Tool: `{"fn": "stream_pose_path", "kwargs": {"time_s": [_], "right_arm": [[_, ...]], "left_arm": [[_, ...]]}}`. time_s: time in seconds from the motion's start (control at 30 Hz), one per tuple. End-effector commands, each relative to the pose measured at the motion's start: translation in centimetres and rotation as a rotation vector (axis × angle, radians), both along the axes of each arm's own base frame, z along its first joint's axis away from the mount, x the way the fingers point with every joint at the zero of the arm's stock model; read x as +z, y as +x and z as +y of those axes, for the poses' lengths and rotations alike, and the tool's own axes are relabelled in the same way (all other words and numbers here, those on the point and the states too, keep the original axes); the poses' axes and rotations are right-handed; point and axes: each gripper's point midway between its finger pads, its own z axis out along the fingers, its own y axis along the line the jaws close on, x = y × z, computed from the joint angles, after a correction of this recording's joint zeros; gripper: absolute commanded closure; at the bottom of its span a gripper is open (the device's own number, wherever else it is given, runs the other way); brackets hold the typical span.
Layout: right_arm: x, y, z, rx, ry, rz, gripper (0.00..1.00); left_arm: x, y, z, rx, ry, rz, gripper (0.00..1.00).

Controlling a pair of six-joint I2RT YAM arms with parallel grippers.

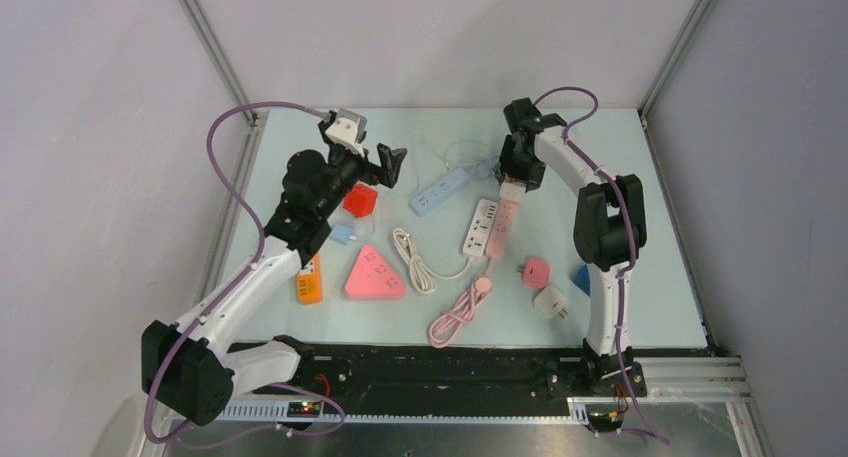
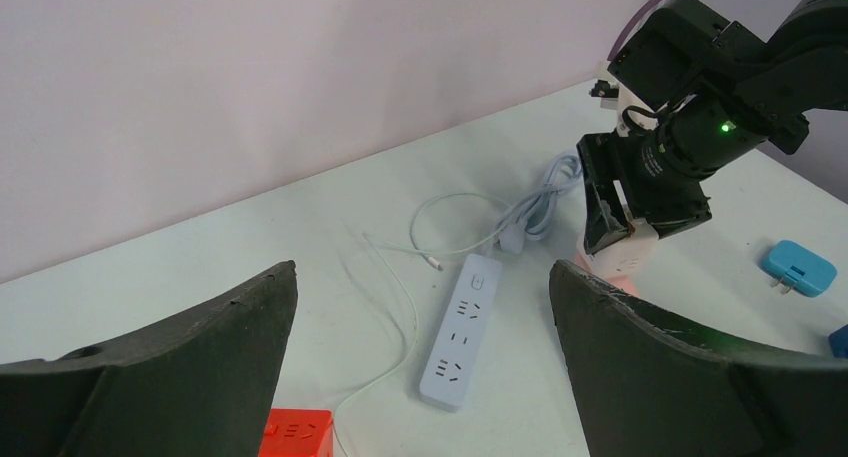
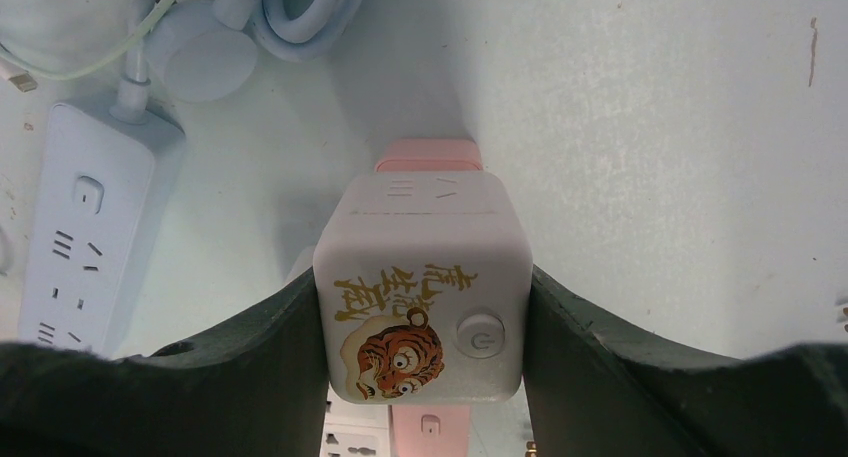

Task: Insert the plug
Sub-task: Insert the plug into the socket.

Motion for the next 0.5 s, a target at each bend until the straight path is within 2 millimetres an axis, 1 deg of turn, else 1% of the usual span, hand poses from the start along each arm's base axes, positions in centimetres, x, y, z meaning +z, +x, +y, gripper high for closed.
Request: {"fn": "stream_pose_path", "kwargs": {"time_s": [0.0, 0.23, 0.27, 0.3, 0.4, 0.43, 0.47], "right_arm": [[-6.1, -4.8, -1.6, 0.003, -0.097, 0.23, 1.0], [-7.6, -6.2, -1.7, -0.046, -0.096, 0.258, 1.0], [-7.9, -6.7, -1.8, -0.05, -0.101, 0.266, 1.0], [-7.8, -6.4, -1.8, -0.058, -0.104, 0.244, 1.0], [-8.0, -6.9, -2.1, -0.062, -0.151, 0.228, 1.0], [-7.8, -6.8, -2.3, -0.068, -0.183, 0.205, 1.0], [-7.9, -7.1, -2.7, -0.077, -0.201, 0.205, 1.0]], "left_arm": [[1.6, -0.1, 0.3, 0.006, -0.009, -0.056, 0.0], [1.3, -0.1, 0.3, 0.005, -0.007, -0.052, 0.0], [1.3, -0.1, 0.4, 0.007, -0.007, -0.051, 0.0], [1.3, -0.1, 0.4, 0.007, -0.007, -0.051, 0.0], [1.2, -0.2, 0.3, 0.006, -0.005, -0.05, 0.0], [1.1, -0.1, 0.4, 0.007, -0.005, -0.049, 0.0], [1.0, -0.1, 0.4, 0.008, -0.004, -0.045, 0.0]]}}
